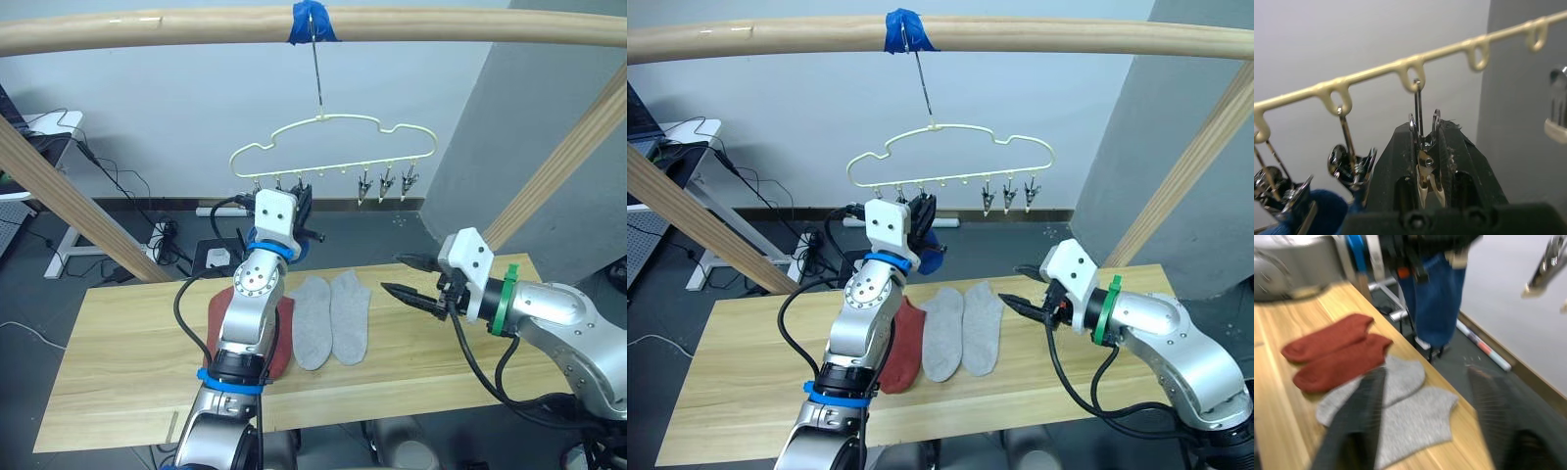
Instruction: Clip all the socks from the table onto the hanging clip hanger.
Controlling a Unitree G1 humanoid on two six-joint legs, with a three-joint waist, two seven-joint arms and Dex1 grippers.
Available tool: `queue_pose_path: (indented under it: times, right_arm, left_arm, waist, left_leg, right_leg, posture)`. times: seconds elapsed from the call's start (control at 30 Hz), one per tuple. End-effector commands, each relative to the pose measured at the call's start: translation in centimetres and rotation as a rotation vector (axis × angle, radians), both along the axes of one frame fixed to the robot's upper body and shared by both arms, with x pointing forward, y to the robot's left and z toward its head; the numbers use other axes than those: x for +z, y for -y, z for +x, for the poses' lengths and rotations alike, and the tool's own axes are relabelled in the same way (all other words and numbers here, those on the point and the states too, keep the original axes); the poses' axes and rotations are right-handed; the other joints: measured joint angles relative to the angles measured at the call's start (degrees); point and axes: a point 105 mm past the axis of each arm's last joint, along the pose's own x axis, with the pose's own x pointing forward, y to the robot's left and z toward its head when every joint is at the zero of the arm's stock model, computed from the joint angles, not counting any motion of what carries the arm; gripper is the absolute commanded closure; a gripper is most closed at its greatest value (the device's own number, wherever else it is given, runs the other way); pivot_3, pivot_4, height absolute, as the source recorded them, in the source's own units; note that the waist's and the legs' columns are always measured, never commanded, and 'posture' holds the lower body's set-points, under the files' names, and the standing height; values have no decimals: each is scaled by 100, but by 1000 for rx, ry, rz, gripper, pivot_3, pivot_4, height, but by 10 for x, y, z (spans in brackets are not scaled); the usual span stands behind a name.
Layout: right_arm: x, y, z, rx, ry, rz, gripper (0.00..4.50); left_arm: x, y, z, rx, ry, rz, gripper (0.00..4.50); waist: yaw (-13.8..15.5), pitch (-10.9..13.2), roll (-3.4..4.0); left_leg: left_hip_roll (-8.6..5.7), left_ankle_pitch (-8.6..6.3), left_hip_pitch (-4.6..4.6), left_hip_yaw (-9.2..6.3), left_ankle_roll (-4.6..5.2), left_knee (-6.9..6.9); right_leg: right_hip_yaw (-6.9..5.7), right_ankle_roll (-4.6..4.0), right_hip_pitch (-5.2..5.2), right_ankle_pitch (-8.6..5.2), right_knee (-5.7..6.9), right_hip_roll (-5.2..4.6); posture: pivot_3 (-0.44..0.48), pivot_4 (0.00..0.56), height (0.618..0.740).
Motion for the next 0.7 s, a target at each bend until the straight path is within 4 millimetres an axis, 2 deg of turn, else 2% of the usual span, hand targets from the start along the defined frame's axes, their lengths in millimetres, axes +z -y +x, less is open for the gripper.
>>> queue_pose_path:
  times: [0.03, 0.07, 0.23, 0.4, 0.53, 0.7]
  right_arm:
    - [-20, -10, 6, -78, -1, -33, 344]
    - [-29, -14, 13, -136, -2, -37, 17]
    - [-62, -31, 41, -332, 33, -67, 0]
    - [-81, -42, 74, -579, 17, 15, 0]
    - [-97, -57, 86, -666, -30, 64, 0]
    - [-125, -70, 89, -733, -158, 110, 0]
  left_arm:
    - [20, 2, -10, -72, 57, -32, 4208]
    - [22, 2, -12, -89, 55, -32, 4208]
    - [27, -2, -15, -141, 43, -13, 4208]
    - [26, -5, -15, -151, 25, 8, 4208]
    - [24, -5, -16, -157, 11, 17, 4208]
    - [23, -6, -16, -157, 0, 27, 4208]
  waist:
    - [-16, 0, 0]
    - [-17, 0, 0]
    - [-18, 0, 0]
    - [-18, 0, 1]
    - [-21, -1, 2]
    - [-21, -1, 2]
  left_leg:
    - [1, 0, 0, 0, 0, 0]
    - [2, 0, 0, 0, -1, -1]
    - [6, 1, 0, -10, -2, 2]
    - [8, 1, -1, -14, -2, 1]
    - [8, 1, -2, -18, -2, -1]
    - [7, 1, -1, -19, -1, -1]
  right_leg:
    - [0, 0, -2, 0, 0, 2]
    - [2, 0, -3, 0, 2, 3]
    - [6, 0, -9, 0, 9, 1]
    - [6, -1, -11, 1, 8, -5]
    - [5, -1, -12, 1, 7, -7]
    - [6, -1, -11, 1, 8, -9]
  posture:
    - [-263, 207, 740]
    - [-263, 208, 740]
    - [-247, 210, 740]
    - [-237, 213, 740]
    - [-227, 214, 740]
    - [-221, 213, 740]
